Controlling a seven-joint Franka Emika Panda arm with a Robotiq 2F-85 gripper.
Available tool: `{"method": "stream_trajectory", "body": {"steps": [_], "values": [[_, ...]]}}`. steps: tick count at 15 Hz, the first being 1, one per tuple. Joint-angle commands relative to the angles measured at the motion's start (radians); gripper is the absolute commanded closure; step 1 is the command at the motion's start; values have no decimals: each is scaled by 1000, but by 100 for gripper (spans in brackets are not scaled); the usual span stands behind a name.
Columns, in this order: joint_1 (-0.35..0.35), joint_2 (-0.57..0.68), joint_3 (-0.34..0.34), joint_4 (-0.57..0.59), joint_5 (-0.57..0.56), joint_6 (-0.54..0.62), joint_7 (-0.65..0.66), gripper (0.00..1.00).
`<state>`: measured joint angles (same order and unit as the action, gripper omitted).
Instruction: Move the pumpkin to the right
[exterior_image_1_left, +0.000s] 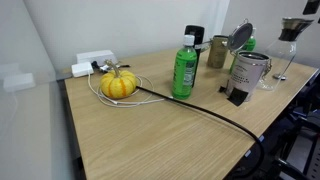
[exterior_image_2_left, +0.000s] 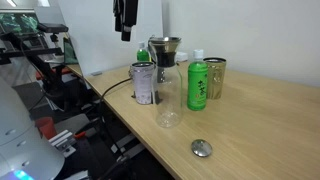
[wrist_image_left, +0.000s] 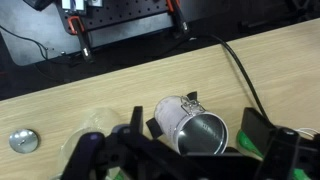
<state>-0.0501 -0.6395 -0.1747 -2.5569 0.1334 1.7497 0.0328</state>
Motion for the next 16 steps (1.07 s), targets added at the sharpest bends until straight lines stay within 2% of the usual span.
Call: {"method": "stream_trajectory", "body": {"steps": [1, 14, 16], "values": [[-28, 4, 23, 2, 13, -4, -13, 0], [-28, 4, 23, 2, 13, -4, -13, 0], [-28, 2, 53, -3, 2, 36, 16, 0]]}}
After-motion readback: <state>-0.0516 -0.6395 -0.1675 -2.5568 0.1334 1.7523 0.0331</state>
